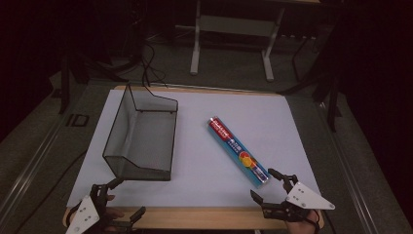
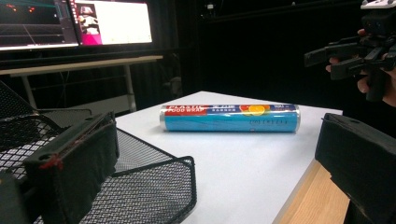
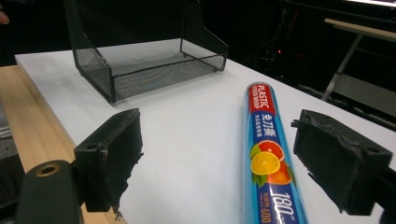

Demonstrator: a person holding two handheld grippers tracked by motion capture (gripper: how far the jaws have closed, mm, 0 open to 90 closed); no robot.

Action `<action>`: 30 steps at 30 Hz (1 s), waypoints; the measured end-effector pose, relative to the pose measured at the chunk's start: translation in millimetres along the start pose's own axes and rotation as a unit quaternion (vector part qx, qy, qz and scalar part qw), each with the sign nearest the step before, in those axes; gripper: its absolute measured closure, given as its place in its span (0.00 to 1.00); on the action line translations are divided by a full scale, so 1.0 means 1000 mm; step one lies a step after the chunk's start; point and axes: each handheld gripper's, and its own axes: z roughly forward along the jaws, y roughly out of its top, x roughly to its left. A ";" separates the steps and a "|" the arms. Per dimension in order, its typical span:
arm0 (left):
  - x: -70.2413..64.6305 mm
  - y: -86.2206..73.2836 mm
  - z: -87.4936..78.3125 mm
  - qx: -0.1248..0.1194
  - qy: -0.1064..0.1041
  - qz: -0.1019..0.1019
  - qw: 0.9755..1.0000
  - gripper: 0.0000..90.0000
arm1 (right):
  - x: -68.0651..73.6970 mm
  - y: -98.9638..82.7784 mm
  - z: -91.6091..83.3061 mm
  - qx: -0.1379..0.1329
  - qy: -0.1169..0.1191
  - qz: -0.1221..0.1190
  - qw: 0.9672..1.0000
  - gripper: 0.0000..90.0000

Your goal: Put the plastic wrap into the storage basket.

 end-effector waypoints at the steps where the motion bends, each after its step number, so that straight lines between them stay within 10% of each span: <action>1: 0.000 0.000 0.000 0.000 0.000 0.000 1.000 0.00 | 0.000 0.000 -0.001 -0.001 0.002 0.002 1.000 0.18; 10: -0.001 0.000 0.001 0.000 -0.001 0.003 1.000 0.00 | -0.002 0.009 -0.007 -0.022 0.024 0.000 0.999 0.20; 30: -0.002 -0.001 0.003 0.004 -0.001 0.003 1.000 0.00 | -0.018 0.056 0.022 0.068 0.026 0.009 0.997 0.15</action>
